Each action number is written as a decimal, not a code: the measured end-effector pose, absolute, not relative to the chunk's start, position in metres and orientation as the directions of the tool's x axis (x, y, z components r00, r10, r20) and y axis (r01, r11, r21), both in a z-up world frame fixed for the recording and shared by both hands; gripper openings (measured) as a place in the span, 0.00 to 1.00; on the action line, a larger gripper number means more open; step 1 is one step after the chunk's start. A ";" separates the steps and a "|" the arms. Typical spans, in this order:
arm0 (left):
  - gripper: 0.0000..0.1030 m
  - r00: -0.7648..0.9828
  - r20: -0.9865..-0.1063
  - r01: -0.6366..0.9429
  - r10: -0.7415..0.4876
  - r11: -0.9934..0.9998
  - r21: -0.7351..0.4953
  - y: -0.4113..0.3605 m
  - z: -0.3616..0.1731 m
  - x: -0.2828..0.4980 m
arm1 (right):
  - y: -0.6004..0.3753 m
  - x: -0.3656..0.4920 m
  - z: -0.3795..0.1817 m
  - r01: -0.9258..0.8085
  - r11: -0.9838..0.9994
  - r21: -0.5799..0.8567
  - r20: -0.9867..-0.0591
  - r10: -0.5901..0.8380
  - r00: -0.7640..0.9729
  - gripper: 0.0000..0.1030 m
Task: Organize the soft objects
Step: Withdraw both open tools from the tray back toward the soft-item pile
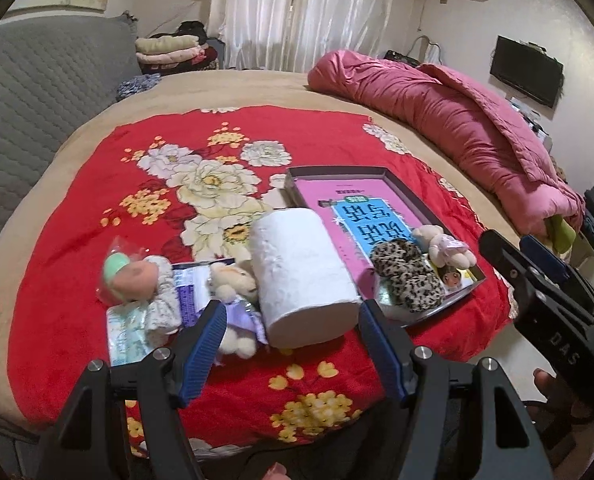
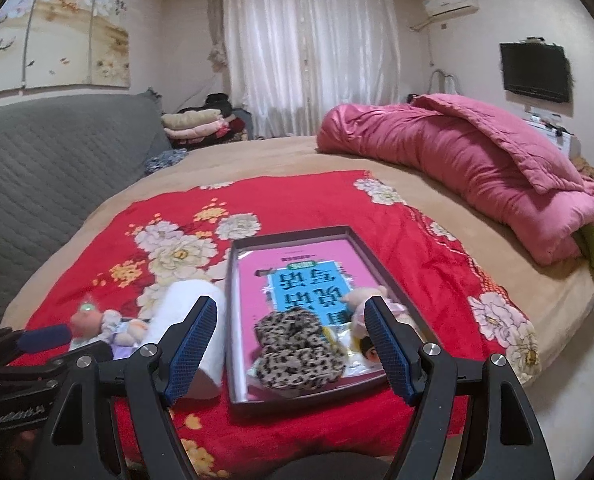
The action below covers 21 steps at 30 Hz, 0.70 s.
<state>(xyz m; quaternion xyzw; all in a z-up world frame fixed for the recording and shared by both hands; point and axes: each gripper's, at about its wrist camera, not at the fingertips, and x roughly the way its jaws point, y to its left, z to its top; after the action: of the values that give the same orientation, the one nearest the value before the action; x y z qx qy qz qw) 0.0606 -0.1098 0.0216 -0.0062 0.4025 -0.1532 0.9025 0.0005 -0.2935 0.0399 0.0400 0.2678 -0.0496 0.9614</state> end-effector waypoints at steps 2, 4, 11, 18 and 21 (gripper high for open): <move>0.66 0.633 -0.724 0.258 -0.273 0.957 -0.134 -0.104 0.021 0.062 | -0.285 0.002 0.040 0.090 0.995 0.039 -0.524 -0.056 0.850 0.75; 0.66 0.640 -0.721 0.246 -0.264 0.960 -0.134 -0.097 0.021 0.062 | -0.275 0.002 0.041 0.063 0.998 0.013 -0.523 -0.048 0.851 0.75; 0.66 0.652 -0.716 0.200 -0.248 0.968 -0.152 -0.076 0.023 0.067 | -0.253 0.001 0.046 -0.009 1.000 -0.004 -0.517 0.005 0.856 0.75; 0.66 0.655 -0.720 0.174 -0.228 0.973 -0.149 -0.054 0.023 0.063 | -0.227 -0.003 0.057 -0.080 0.997 -0.006 -0.506 0.066 0.860 0.75; 0.66 0.660 -0.722 0.142 -0.210 0.978 -0.154 -0.038 0.021 0.062 | -0.215 -0.005 0.059 -0.107 0.994 -0.015 -0.505 0.085 0.859 0.75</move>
<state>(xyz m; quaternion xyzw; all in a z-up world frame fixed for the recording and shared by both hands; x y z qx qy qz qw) 0.0618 -0.0375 0.0209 -0.0420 0.4010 -0.0968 0.9100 -0.0047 -0.2153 0.0590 -0.0213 0.2610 0.0496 0.9638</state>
